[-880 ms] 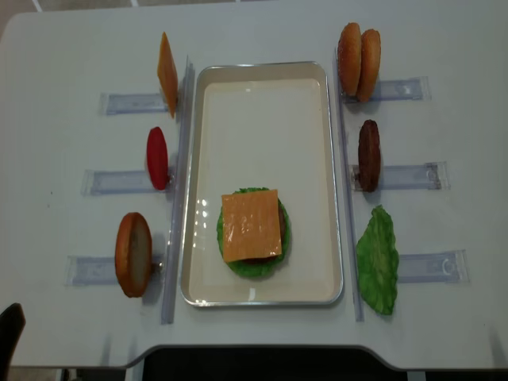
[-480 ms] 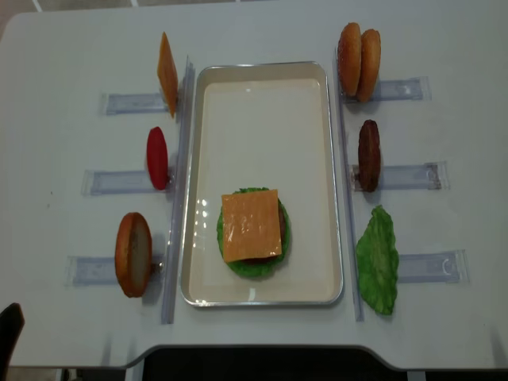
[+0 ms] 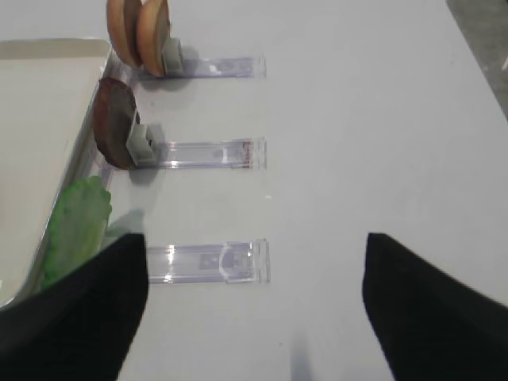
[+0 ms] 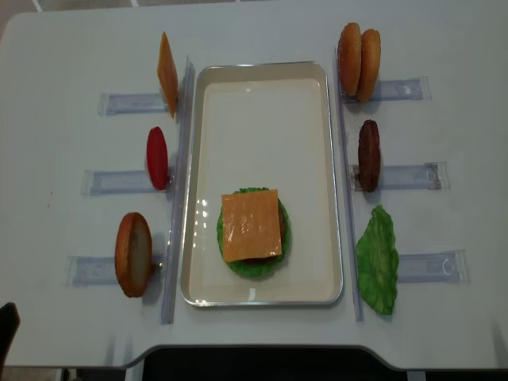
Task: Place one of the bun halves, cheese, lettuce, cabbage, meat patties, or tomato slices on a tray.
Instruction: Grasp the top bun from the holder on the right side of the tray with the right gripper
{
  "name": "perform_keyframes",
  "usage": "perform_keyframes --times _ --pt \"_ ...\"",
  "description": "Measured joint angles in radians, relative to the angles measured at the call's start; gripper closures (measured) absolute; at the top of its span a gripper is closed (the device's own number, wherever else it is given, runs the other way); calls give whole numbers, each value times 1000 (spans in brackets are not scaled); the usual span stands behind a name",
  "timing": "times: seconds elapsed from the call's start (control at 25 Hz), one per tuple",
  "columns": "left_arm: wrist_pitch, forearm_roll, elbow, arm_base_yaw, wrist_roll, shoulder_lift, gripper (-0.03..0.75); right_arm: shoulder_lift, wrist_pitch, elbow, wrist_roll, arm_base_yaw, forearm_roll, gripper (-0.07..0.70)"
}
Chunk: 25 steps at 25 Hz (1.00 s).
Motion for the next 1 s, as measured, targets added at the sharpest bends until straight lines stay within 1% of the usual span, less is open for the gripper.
perform_keyframes --times 0.08,0.2,0.36,0.52,0.68,1.0 --pt "0 0 0 0 0 0 507 67 -6 -12 0 0 0 106" --pt "0 0 0 0 0 0 524 216 -7 -46 -1 0 2 115" --pt "0 0 0 0 0 0 544 408 -7 -123 -1 0 15 133" --pt "0 0 0 0 0 0 565 616 -9 -233 -2 0 21 146" --pt "0 0 0 0 0 0 590 855 -12 -380 -28 0 22 146" --pt "0 0 0 0 0 0 675 1148 -12 -660 -98 0 23 150"
